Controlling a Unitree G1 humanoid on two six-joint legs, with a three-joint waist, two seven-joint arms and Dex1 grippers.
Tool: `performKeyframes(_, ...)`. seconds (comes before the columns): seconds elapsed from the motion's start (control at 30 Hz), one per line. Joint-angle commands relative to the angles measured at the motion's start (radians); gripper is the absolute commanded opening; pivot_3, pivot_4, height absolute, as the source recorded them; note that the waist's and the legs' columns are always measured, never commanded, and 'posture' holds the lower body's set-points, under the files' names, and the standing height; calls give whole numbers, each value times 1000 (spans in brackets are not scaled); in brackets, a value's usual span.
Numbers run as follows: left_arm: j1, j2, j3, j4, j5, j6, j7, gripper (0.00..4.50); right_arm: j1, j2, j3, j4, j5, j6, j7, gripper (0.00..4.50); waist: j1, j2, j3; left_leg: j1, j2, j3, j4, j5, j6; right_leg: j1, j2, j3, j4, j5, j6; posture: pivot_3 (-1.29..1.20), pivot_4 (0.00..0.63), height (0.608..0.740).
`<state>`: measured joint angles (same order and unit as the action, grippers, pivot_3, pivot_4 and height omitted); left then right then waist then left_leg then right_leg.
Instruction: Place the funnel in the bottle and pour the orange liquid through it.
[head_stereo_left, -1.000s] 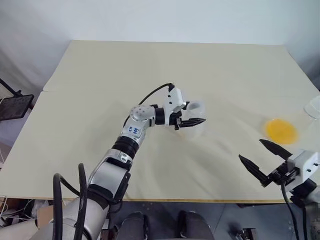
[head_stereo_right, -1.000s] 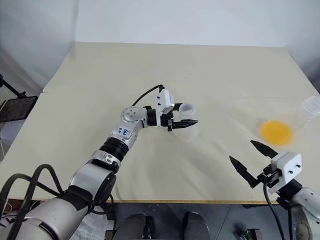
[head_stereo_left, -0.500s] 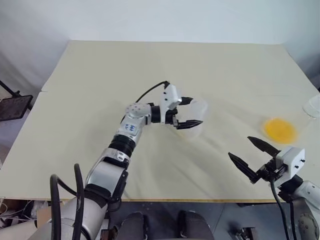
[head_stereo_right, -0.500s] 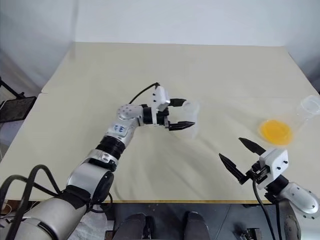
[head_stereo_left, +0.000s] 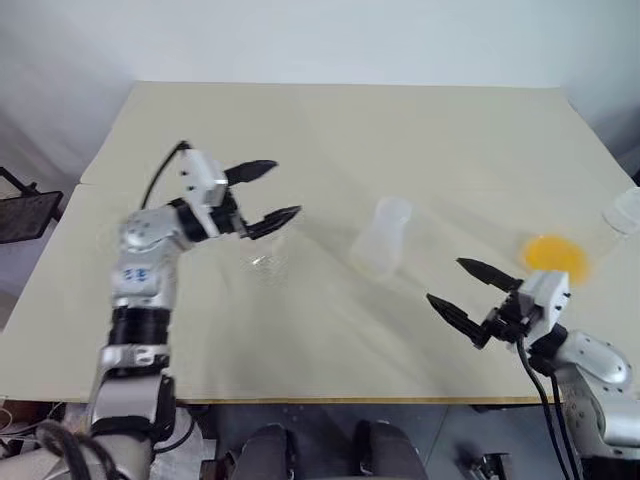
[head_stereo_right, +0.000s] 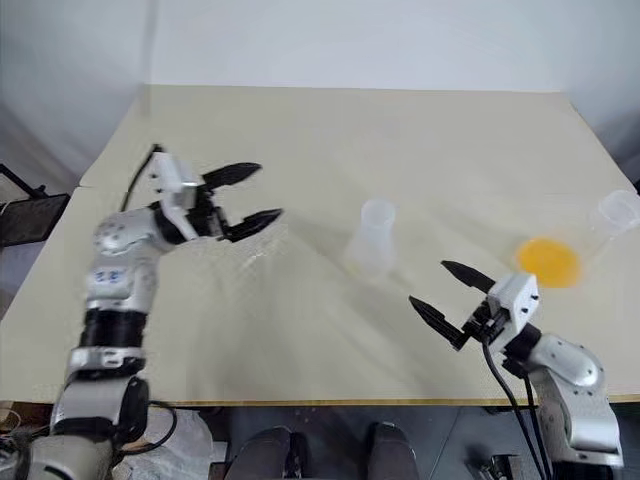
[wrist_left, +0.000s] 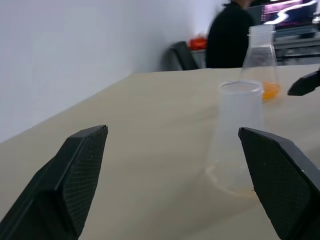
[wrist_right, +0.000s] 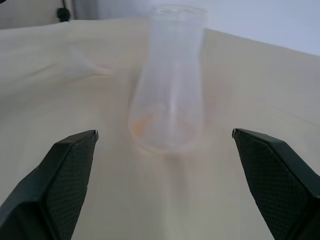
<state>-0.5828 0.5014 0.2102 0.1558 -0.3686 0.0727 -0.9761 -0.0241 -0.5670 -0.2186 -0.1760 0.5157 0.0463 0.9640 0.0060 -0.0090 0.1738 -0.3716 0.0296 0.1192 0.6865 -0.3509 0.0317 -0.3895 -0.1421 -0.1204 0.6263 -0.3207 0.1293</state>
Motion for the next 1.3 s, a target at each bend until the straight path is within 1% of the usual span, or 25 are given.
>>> performKeyframes(0.03, 216, 68, 160, -214, -67, 91, 82, 4452, -79, -31, 40, 23, 21, 18, 77, 4500, -15, 0, 0, 0, 0, 0, 0, 0, 0, 0, 0, 0, 1, 0, 0, 0, 150, 740)
performKeyframes(0.1, 377, 81, 221, -317, -76, 113, 115, 4452, -123, -28, 58, 44, 22, 20, 98, 4500, -19, 0, 0, 0, 1, -2, -1, 0, 0, 0, 0, -1, 1, 0, 0, 0, 150, 740)
performKeyframes(0.2, 646, 36, 350, -454, -110, 131, 179, 4452, -194, -23, 99, 73, 13, 22, 136, 4500, -19, 0, 0, 0, 1, -2, -2, 0, 0, 0, -1, -2, 1, 0, 0, 0, 150, 740)
performKeyframes(0.27, 770, 1, 384, -528, -130, 137, 211, 4452, -224, -22, 118, 88, 11, 24, 157, 4500, -8, 0, 1, 0, 0, -2, -1, 0, 0, 1, -3, -2, 0, 0, 0, 0, 150, 740)
performKeyframes(0.37, 896, -53, 381, -624, -152, 148, 252, 4452, -252, -19, 134, 109, 7, 26, 170, 4500, 8, 0, 1, 1, -1, -7, 1, -1, 1, 6, -6, -2, -3, 0, 0, 0, 150, 740)
performKeyframes(0.47, 943, -99, 315, -692, -145, 161, 301, 4452, -268, -18, 138, 133, -5, 19, 171, 4500, 17, 1, 1, 2, -2, -11, 2, -2, 1, 13, -6, -1, -7, 0, -1, 0, 150, 740)
performKeyframes(0.53, 932, -120, 250, -710, -132, 171, 329, 4452, -274, -17, 136, 149, -16, 12, 168, 4500, 18, 1, 1, 2, -3, -12, 2, -2, 1, 13, -7, -1, -7, 0, -1, 0, 150, 740)
performKeyframes(0.67, 847, -132, 137, -693, -97, 190, 385, 4452, -273, -17, 126, 162, -25, 6, 160, 4500, 14, 1, 0, 2, -2, -12, 2, -2, 1, 13, -5, -2, -6, 0, -1, 0, 150, 740)
performKeyframes(0.73, 749, -147, 53, -626, -50, 211, 426, 4452, -258, -19, 114, 148, -23, 9, 147, 4500, 16, 3, 0, 3, -2, -11, 2, -2, 1, 13, -5, -6, -6, 0, -1, 0, 150, 740)
performKeyframes(0.8, 691, -160, 14, -582, -34, 218, 450, 4452, -250, -18, 106, 139, -22, 13, 136, 4500, 17, 4, 0, 2, -2, -11, 3, -2, 1, 13, -5, -10, -5, 0, -1, 0, 150, 740)
performKeyframes(0.9, 593, -163, -63, -491, -4, 219, 444, 4452, -243, -16, 106, 129, -25, 12, 121, 4500, 14, 4, 0, 2, -3, -10, 3, -2, 1, 13, -5, -11, -5, 0, -1, 0, 150, 740)
performKeyframes(1.03, 508, -169, -107, -396, 43, 196, 462, 4452, -225, -12, 102, 108, -23, 13, 98, 4500, 13, 4, 0, 2, -2, -10, 3, -2, 1, 12, -4, -12, -5, 0, -1, 0, 150, 740)
performKeyframes(1.17, 403, -194, -118, -253, 79, 164, 495, 4452, -188, -12, 93, 68, -18, 18, 70, 4500, 18, 4, 0, 2, -2, -10, 4, -2, 1, 12, -4, -12, -5, 0, -1, 0, 150, 740)
performKeyframes(1.3, 337, -205, -150, -167, 84, 146, 458, 4452, -165, -11, 93, 45, -14, 23, 52, 4500, 18, 4, 0, 2, -3, -10, 4, -2, 1, 13, -5, -12, -5, 0, 0, 0, 150, 740)
